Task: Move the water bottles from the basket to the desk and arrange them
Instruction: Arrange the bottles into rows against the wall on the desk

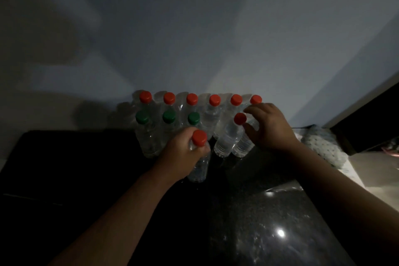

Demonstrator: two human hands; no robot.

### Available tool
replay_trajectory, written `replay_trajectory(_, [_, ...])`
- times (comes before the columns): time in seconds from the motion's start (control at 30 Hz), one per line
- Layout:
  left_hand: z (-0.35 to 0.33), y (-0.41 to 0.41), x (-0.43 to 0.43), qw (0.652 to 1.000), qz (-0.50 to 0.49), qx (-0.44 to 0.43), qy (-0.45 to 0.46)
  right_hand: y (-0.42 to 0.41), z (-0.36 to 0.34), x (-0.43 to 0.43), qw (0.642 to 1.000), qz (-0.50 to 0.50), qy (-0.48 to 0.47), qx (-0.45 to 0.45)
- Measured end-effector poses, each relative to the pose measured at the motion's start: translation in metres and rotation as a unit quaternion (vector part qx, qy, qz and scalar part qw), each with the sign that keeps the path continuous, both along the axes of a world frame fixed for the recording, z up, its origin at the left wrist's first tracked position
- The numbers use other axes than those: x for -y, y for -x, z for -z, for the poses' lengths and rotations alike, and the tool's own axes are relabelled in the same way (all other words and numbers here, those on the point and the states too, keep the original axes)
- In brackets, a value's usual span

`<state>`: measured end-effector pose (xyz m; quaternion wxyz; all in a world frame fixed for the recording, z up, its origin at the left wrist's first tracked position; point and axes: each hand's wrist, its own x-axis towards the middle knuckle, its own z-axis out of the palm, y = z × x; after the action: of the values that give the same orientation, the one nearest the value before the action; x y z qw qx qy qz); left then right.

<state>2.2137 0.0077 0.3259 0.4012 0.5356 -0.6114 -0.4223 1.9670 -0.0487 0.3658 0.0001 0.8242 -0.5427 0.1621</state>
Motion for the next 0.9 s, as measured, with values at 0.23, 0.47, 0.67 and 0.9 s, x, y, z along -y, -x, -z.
replay_trajectory(0.23, [-0.021,0.043,0.023,0.992,0.037,0.110,0.051,0.012,0.030,0.035,0.995,0.017,-0.089,-0.036])
replay_trajectory(0.47, [-0.027,0.054,0.052,0.948,0.012,0.284,0.141,0.021,0.038,0.045,0.997,0.008,-0.080,-0.015])
replay_trajectory(0.67, [-0.019,0.055,0.071,0.914,-0.001,0.378,0.151,0.024,0.045,0.047,0.998,-0.004,-0.066,-0.018])
replay_trajectory(0.9, [-0.013,0.050,0.085,0.887,0.020,0.439,0.142,0.025,0.048,0.048,0.998,-0.015,-0.061,-0.016])
